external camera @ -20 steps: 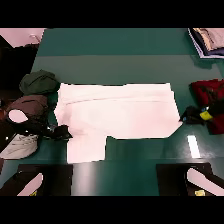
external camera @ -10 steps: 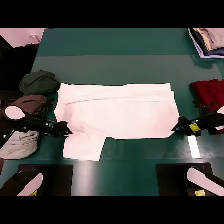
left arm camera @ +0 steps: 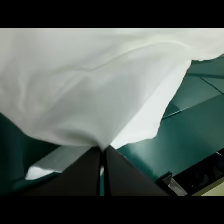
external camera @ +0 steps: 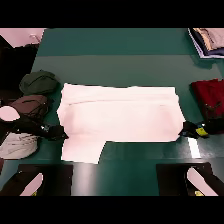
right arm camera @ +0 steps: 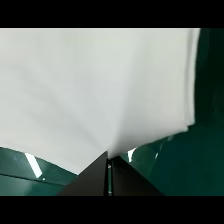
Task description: Fold the shirts.
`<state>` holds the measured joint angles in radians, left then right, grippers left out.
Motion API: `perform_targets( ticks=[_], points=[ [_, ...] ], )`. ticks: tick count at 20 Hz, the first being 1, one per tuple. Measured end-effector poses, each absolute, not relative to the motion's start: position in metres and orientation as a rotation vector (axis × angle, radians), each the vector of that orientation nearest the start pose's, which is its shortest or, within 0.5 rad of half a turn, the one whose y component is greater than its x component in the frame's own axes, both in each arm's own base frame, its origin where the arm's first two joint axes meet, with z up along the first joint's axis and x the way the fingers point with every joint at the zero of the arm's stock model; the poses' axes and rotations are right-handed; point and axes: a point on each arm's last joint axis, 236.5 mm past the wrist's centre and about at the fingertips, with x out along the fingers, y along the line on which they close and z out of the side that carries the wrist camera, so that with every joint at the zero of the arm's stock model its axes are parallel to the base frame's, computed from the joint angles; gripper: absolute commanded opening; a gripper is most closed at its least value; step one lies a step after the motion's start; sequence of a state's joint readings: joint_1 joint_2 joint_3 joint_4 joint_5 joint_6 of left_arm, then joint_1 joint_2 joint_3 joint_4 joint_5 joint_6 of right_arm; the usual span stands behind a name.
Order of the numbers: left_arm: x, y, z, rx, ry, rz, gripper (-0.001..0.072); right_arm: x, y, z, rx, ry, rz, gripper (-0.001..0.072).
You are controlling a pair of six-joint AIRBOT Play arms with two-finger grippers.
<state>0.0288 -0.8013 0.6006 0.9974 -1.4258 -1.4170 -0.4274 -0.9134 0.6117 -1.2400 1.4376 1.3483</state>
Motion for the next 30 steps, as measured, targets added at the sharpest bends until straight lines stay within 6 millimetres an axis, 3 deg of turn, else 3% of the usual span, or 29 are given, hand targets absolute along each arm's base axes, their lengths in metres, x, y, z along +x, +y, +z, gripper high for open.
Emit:
perform_targets(
  ticks=[2,5,10,17,22,23,24,25,26,30],
  points=[
    [0.178,-0.122,0.009,-0.421,1.482,-0.463,0.0027,0.177,-0.003,-0.035,0.463,1.574,0.053,0.0014],
    [0.188,-0.122,0.038,-0.404,1.378,-0.463,0.0027,0.178,-0.004,-0.015,0.432,1.508,0.042,0.0015],
    [0.246,-0.115,0.077,-0.401,1.149,-0.41,0.0027,0.211,-0.002,0.015,0.395,1.424,0.082,0.0015],
    [0.344,-0.099,0.081,-0.439,0.999,-0.31,0.0028,0.291,0.013,0.015,0.335,1.418,0.158,0.0015],
    [0.41,-0.087,0.068,-0.463,0.95,-0.248,0.0029,0.338,0.021,0.0,0.335,1.448,0.175,0.0017],
    [0.421,-0.085,0.064,-0.466,0.942,-0.237,0.0078,0.348,0.022,-0.004,0.34,1.453,0.171,0.0023],
    [0.433,-0.082,0.06,-0.47,0.929,-0.224,0.0397,0.358,0.022,-0.007,0.348,1.448,0.163,0.0116],
    [0.445,-0.079,0.058,-0.473,0.911,-0.209,0.0607,0.368,0.021,-0.01,0.362,1.442,0.148,0.0334],
    [0.457,-0.076,0.057,-0.484,0.89,-0.194,0.0621,0.379,0.021,-0.013,0.374,1.43,0.139,0.0512],
    [0.487,-0.068,0.064,-0.538,0.823,-0.153,0.062,0.418,0.022,-0.005,0.475,1.349,0.145,0.0532]
  ],
)
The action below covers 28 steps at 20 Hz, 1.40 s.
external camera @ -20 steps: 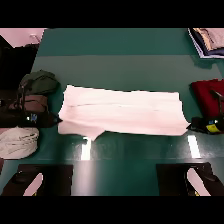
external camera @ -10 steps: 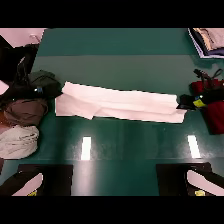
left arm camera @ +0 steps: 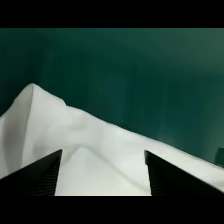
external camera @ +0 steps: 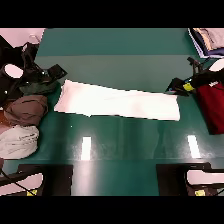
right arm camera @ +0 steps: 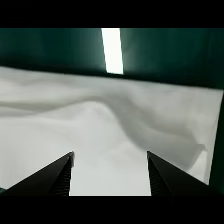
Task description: Fold the shirts.
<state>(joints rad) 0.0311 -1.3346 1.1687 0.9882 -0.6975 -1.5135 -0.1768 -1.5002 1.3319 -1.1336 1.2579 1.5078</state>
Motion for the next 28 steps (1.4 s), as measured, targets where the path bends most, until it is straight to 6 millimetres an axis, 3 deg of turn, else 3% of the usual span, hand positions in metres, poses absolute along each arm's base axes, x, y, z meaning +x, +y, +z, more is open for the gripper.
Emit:
perform_targets(
  ticks=[2,3,5,8,12,16,20,23,25,28],
  points=[
    [0.488,-0.071,0.068,-0.536,0.834,-0.167,0.0618,0.422,0.017,0.002,0.492,1.331,0.165,0.0531],
    [0.484,-0.075,0.066,-0.526,0.863,-0.186,0.0472,0.417,0.011,0.004,0.492,1.334,0.173,0.0531],
    [0.473,-0.083,0.061,-0.5,0.923,-0.224,0.0038,0.404,-0.001,0.005,0.499,1.337,0.183,0.0531],
    [0.455,-0.092,0.053,-0.456,1.005,-0.282,0.0028,0.377,-0.024,-0.007,0.524,1.359,0.172,0.0532],
    [0.439,-0.103,0.048,-0.441,1.071,-0.336,0.0028,0.344,-0.045,-0.04,0.615,1.414,0.163,0.0532],
    [0.429,-0.126,0.047,-0.411,1.103,-0.395,0.0028,0.342,-0.035,-0.064,0.753,1.412,0.257,0.0532],
    [0.424,-0.148,0.048,-0.384,1.104,-0.439,0.0028,0.35,-0.005,-0.075,0.853,1.405,0.382,0.0515],
    [0.423,-0.152,0.048,-0.378,1.102,-0.447,0.0028,0.355,0.008,-0.085,0.837,1.405,0.417,0.0279],
    [0.421,-0.156,0.047,-0.378,1.113,-0.456,0.0027,0.357,0.012,-0.09,0.807,1.402,0.426,0.0016],
    [0.417,-0.161,0.042,-0.39,1.139,-0.458,0.0027,0.357,0.016,-0.086,0.754,1.389,0.458,0.0014]
  ],
)
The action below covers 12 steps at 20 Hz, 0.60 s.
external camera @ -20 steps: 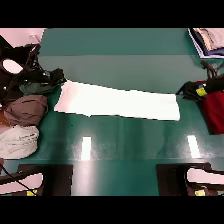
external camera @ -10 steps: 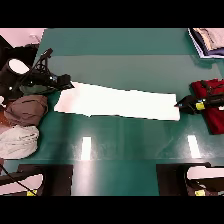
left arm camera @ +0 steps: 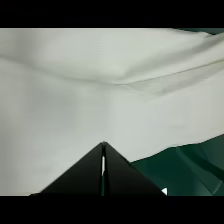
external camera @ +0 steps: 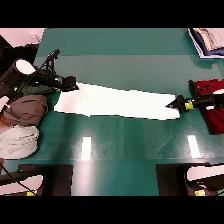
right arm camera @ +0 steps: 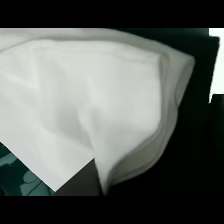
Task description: Fold the shirts.
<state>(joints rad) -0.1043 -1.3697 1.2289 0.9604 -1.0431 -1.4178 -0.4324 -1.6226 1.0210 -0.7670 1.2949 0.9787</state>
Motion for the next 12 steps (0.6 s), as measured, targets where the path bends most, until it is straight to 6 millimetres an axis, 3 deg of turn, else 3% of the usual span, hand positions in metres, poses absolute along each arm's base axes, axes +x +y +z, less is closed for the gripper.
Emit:
perform_targets(
  ticks=[2,7,12],
  points=[
    [0.413,-0.177,0.039,-0.396,1.158,-0.477,0.0027,0.36,0.013,-0.073,0.702,1.357,0.467,0.0014],
    [0.411,-0.253,0.026,-0.343,1.188,-0.595,0.0026,0.386,0.017,0.009,0.617,1.233,0.51,0.0013],
    [0.414,-0.339,-0.003,-0.265,1.227,-0.721,0.0027,0.403,0.055,0.09,0.516,1.169,0.593,0.0013]
  ],
)
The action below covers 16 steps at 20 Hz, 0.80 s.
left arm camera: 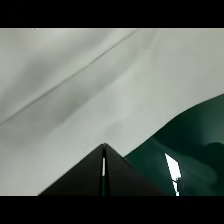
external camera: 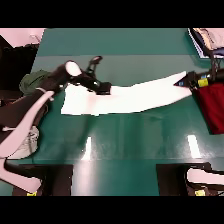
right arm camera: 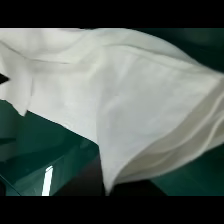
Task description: Fold the shirts.
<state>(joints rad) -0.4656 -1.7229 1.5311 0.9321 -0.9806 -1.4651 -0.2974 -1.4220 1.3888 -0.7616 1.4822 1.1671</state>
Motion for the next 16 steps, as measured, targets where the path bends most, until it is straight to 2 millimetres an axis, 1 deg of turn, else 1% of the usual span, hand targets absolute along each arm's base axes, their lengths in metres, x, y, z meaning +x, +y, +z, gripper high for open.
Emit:
perform_targets(
  ticks=[2,4,6,8,12,16],
  points=[
    [0.415,-0.361,-0.023,-0.253,1.255,-0.745,0.0027,0.407,0.082,0.116,0.464,1.149,0.644,0.0013],
    [0.418,-0.374,-0.04,-0.261,1.272,-0.75,0.0027,0.41,0.113,0.137,0.416,1.134,0.703,0.0013],
    [0.419,-0.381,-0.052,-0.263,1.285,-0.752,0.0027,0.412,0.145,0.155,0.368,1.115,0.763,0.0013],
    [0.422,-0.385,-0.057,-0.271,1.283,-0.751,0.0027,0.412,0.176,0.169,0.324,1.102,0.824,0.0013],
    [0.431,-0.379,-0.063,-0.289,1.283,-0.732,0.0027,0.412,0.232,0.187,0.258,1.076,0.928,0.0013],
    [0.439,-0.36,-0.061,-0.304,1.301,-0.713,0.0026,0.411,0.277,0.191,0.216,1.06,1.005,0.0013]
  ],
)
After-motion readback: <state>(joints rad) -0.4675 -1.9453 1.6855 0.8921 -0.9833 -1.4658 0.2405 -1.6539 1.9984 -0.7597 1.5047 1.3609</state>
